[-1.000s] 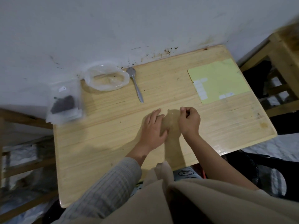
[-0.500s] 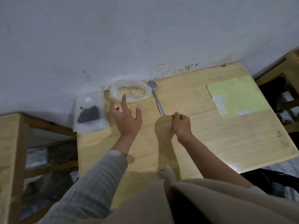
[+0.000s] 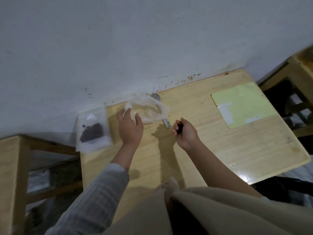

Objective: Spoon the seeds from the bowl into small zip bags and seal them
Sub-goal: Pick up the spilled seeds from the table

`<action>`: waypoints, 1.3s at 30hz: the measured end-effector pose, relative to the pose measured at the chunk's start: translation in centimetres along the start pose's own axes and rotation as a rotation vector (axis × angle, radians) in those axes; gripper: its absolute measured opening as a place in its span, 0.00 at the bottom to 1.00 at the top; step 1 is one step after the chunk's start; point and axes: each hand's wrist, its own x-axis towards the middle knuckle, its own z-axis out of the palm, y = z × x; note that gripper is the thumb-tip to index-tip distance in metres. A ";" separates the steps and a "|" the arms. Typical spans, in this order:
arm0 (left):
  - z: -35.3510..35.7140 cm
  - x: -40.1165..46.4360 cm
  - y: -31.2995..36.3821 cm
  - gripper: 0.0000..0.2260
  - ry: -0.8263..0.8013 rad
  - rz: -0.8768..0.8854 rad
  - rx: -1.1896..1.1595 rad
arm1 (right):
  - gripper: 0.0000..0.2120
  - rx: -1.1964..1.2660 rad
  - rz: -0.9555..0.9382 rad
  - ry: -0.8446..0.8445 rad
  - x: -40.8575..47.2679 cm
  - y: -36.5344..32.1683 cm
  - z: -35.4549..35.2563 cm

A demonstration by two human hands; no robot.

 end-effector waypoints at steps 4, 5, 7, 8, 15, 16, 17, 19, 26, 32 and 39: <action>0.3 -3.7 2.8 0.18 -0.077 0.018 -0.073 | 0.17 0.148 -0.040 0.034 -2.0 -1.3 -1.7; 0.5 -4.6 3.5 0.18 -0.099 0.028 -0.085 | 0.16 0.184 -0.060 0.052 -2.5 -1.7 -2.4; 1.1 -6.2 5.1 0.19 -0.144 0.043 -0.080 | 0.16 0.239 -0.106 0.091 -3.5 -2.7 -3.8; 1.4 -7.0 5.9 0.19 -0.170 0.052 -0.065 | 0.15 0.260 -0.134 0.116 -4.0 -3.3 -4.6; 5.3 -12.3 12.2 0.21 -0.359 0.239 -0.083 | 0.15 0.387 -0.386 0.312 -8.5 -7.9 -10.9; 6.1 -13.0 13.3 0.21 -0.389 0.265 -0.090 | 0.15 0.393 -0.422 0.331 -9.1 -8.7 -11.9; 7.0 -13.6 14.3 0.21 -0.416 0.292 -0.102 | 0.15 0.394 -0.458 0.347 -9.5 -9.5 -12.9; 8.8 -15.0 16.5 0.21 -0.469 0.343 -0.130 | 0.16 0.347 -0.526 0.389 -10.1 -11.0 -15.1; 15.7 -22.1 22.6 0.20 -0.669 0.629 -0.228 | 0.21 0.018 -0.800 0.619 -10.7 -14.6 -24.3; 20.9 -32.2 24.4 0.08 -0.883 0.828 -0.217 | 0.24 -0.420 -0.963 0.810 -9.8 -13.4 -35.7; 26.4 -41.3 20.6 0.14 -1.131 0.836 -0.066 | 0.18 -0.751 -0.556 0.715 -9.8 -9.1 -47.3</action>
